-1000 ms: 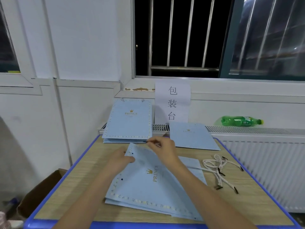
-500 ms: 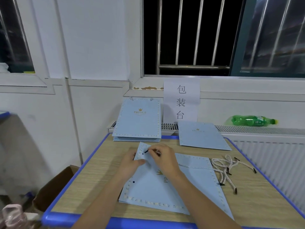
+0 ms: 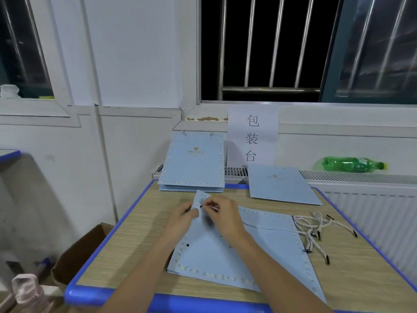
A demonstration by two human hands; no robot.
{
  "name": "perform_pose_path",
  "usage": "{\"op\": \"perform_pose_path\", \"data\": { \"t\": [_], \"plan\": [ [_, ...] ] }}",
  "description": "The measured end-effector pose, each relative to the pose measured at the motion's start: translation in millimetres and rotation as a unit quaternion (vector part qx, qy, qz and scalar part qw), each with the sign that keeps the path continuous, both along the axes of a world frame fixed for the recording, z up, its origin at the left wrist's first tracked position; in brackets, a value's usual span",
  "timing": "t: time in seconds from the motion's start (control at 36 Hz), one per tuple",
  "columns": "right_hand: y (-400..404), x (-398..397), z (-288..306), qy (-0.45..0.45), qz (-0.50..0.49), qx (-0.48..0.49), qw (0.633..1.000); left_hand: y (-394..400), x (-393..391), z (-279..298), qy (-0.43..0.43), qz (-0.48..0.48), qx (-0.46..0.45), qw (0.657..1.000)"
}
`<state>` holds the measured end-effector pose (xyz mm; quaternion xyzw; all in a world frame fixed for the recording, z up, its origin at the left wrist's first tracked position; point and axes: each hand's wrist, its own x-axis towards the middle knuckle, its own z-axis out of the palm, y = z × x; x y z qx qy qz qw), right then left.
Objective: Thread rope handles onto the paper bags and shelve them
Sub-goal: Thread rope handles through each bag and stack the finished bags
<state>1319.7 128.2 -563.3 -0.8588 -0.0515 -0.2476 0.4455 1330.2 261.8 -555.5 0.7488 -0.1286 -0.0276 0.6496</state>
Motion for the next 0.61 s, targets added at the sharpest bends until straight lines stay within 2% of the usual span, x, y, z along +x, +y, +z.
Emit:
{"op": "perform_pose_path", "data": {
  "t": [0.06,0.14,0.22,0.36,0.44,0.61],
  "plan": [
    [-0.3,-0.6,-0.1,-0.013,0.001,-0.013,1.000,4.0,2.2,1.1,0.045,0.013,-0.019,0.999],
    [-2.2,0.0,-2.6,-0.034,0.002,-0.044,0.998,11.8,1.3,5.9,0.109,-0.038,-0.023,0.993],
    [-3.7,-2.3,-4.9,-0.043,0.016,-0.064,0.997,16.1,3.1,7.6,0.103,-0.047,-0.004,0.994],
    [-7.4,-6.7,-3.4,-0.035,0.019,-0.052,0.998,19.3,0.7,9.1,0.028,-0.125,0.026,0.991],
    [-8.5,-8.7,-3.3,-0.032,0.028,-0.042,0.998,16.1,-0.1,8.3,-0.037,-0.112,0.051,0.992],
    [-5.7,-10.4,-2.2,-0.027,0.042,-0.005,0.999,13.1,4.4,0.8,-0.126,-0.066,0.027,0.989]
  ]
}}
